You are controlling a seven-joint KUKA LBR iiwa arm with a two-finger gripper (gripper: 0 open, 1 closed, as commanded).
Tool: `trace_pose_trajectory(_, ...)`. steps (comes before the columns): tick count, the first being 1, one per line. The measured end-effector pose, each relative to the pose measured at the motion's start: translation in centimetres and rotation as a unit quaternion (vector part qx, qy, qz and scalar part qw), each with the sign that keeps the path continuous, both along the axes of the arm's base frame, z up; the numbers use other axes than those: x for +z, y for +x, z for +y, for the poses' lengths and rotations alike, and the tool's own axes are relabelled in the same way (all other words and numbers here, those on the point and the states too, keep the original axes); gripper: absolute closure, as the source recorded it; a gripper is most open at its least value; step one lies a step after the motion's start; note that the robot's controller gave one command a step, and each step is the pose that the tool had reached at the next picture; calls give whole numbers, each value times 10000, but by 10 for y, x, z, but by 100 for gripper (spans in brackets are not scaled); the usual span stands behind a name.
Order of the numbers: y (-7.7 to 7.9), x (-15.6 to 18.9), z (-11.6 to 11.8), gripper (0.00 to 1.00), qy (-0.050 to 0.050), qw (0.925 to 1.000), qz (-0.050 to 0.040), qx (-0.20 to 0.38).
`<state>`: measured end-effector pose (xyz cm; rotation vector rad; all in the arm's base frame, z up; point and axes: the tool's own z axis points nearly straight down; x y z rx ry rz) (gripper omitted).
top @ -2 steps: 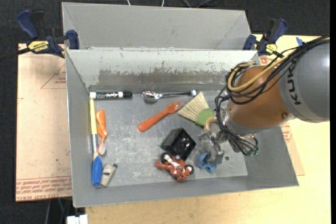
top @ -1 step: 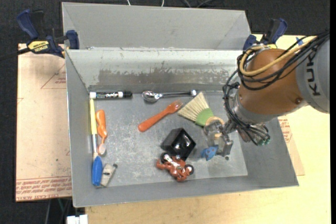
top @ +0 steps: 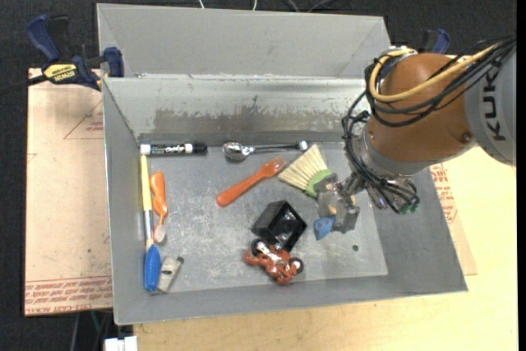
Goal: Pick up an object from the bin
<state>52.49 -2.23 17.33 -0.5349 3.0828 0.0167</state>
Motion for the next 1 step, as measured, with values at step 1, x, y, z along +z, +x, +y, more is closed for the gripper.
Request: trace_pose_trajectory(1, 6, 56, -23, 100, -7, 10000, 10, -71)
